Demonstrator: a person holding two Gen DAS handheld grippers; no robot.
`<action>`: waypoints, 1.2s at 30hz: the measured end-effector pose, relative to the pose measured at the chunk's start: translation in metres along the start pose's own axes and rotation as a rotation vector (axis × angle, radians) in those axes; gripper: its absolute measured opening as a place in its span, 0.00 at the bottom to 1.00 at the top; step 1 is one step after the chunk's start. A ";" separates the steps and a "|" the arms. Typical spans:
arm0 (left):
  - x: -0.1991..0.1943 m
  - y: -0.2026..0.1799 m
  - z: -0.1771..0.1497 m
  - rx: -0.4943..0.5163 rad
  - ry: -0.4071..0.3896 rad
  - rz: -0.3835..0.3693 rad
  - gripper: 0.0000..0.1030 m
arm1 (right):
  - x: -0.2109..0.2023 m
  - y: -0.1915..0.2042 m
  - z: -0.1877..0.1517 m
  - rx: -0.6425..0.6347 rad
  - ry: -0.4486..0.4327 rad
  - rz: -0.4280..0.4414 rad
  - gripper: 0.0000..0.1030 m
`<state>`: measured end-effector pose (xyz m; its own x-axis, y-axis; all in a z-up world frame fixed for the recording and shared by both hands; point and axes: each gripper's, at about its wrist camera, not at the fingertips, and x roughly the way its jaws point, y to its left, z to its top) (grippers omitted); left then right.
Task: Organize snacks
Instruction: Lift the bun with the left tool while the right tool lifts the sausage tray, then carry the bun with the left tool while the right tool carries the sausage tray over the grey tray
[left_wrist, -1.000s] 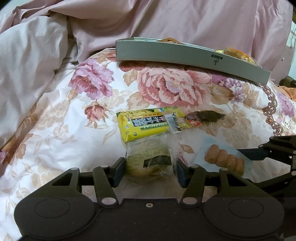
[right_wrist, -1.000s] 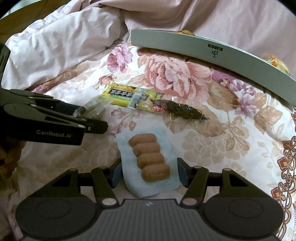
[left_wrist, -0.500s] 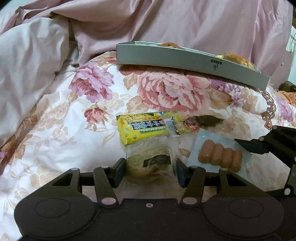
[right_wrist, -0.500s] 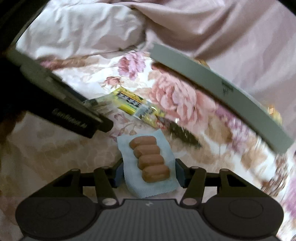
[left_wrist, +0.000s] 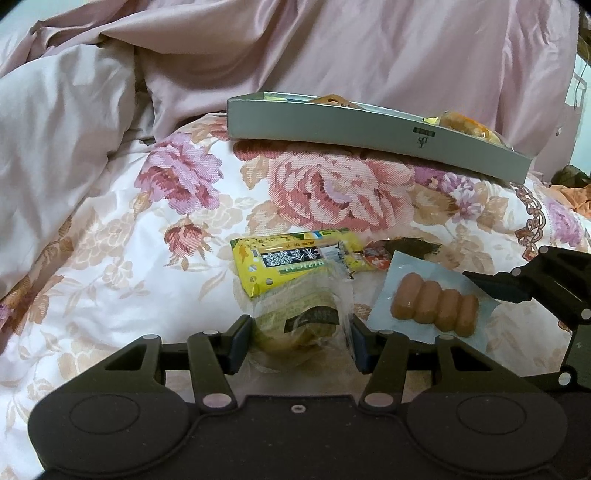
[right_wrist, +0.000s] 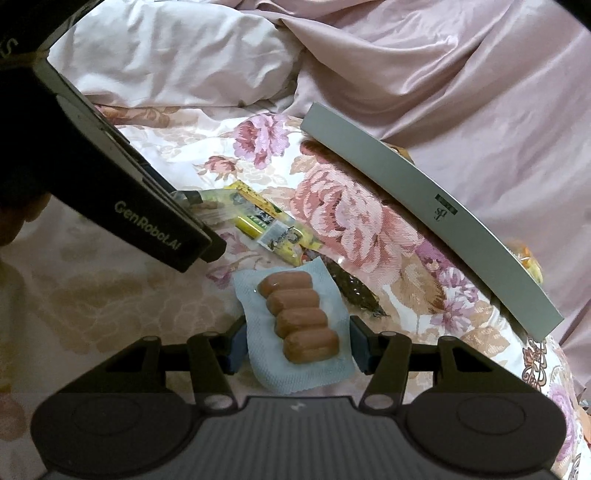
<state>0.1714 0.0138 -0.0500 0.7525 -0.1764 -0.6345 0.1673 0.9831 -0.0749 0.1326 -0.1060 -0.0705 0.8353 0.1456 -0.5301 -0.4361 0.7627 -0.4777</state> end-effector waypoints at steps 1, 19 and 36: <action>0.000 0.000 0.000 -0.001 -0.002 -0.001 0.54 | 0.000 0.000 0.000 0.000 -0.001 0.000 0.58; -0.006 0.002 0.001 -0.025 -0.055 -0.002 0.23 | -0.001 0.000 0.002 0.011 -0.021 -0.022 0.58; -0.018 0.001 0.012 -0.058 -0.139 -0.014 0.23 | -0.011 -0.003 0.008 0.029 -0.112 -0.086 0.58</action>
<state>0.1656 0.0176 -0.0294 0.8321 -0.1912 -0.5206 0.1442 0.9810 -0.1298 0.1278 -0.1050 -0.0581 0.9020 0.1470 -0.4060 -0.3527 0.7932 -0.4964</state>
